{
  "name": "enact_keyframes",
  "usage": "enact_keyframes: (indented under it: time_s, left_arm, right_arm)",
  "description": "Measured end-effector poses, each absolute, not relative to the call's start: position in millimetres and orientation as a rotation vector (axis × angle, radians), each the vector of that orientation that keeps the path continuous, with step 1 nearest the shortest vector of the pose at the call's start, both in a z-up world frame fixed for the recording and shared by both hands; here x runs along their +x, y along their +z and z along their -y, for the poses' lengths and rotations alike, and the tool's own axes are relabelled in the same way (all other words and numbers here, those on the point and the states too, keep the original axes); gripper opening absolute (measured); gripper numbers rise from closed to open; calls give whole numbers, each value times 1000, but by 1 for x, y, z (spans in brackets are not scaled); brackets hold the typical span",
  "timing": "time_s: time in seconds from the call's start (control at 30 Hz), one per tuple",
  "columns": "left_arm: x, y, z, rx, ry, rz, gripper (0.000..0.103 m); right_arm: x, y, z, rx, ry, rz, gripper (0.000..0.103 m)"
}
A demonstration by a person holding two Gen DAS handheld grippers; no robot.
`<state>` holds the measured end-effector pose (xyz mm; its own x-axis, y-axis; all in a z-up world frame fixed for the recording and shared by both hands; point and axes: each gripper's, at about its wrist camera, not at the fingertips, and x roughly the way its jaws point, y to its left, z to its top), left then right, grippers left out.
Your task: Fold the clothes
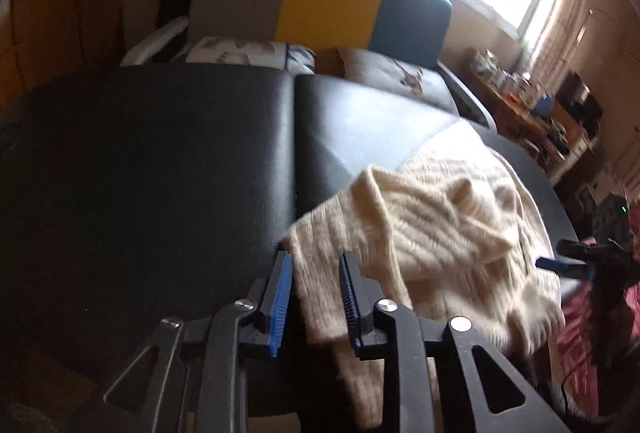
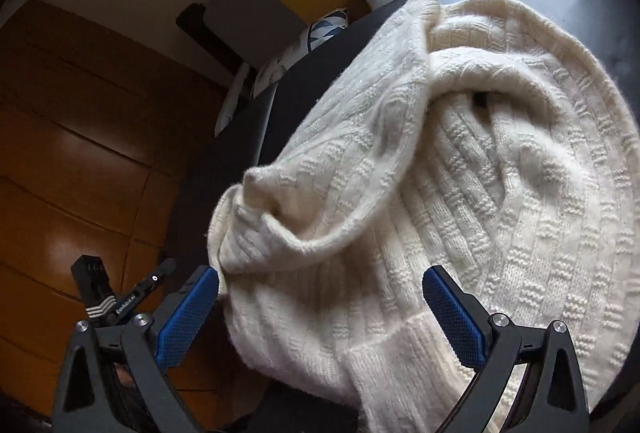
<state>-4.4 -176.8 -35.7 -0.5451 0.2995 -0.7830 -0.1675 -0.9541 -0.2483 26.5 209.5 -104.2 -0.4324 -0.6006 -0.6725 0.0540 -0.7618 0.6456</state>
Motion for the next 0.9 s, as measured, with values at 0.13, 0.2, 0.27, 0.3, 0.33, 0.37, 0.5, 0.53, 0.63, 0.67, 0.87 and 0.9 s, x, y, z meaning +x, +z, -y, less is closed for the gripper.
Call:
enact_keyframes:
  time_s: [0.13, 0.2, 0.27, 0.3, 0.33, 0.37, 0.5, 0.53, 0.63, 0.67, 0.87, 0.9]
  left_arm:
    - [-33, -39, 164, -1352, 2441, 222, 32]
    - [-52, -41, 144, -1374, 2377, 221, 33]
    - [-70, -44, 123, -1412, 2317, 174, 33]
    - [-78, -46, 113, -1433, 2303, 134, 33]
    - [-84, -51, 105, -1470, 2304, 84, 33]
    - [-89, -56, 97, -1507, 2305, 33, 33]
    - [-104, -76, 96, -1623, 2359, -33, 21]
    - [-103, -76, 102, -1607, 2378, 9, 5]
    - [-99, -66, 129, -1525, 2446, 210, 5]
    - [-97, -56, 146, -1473, 2473, 333, 5]
    - [-90, -3, 273, -1261, 2706, 783, 5]
    - [-92, -3, 290, -1274, 2750, 797, 5]
  right_arm:
    - [18, -115, -204, 1421, -2214, 765, 103]
    - [13, -117, -204, 1435, -2218, 758, 103]
    - [9, -117, -203, 1448, -2238, 733, 103]
    - [7, -117, -203, 1454, -2247, 720, 103]
    - [6, -117, -204, 1454, -2251, 718, 103]
    - [5, -118, -205, 1452, -2255, 718, 103]
    - [2, -119, -209, 1445, -2259, 700, 103]
    - [1, -120, -209, 1443, -2259, 691, 103]
    - [0, -123, -213, 1439, -2256, 697, 103]
    - [0, -124, -214, 1435, -2254, 706, 103]
    - [-5, -109, -227, 1365, -2283, 740, 103]
    - [-8, -109, -225, 1365, -2292, 728, 103]
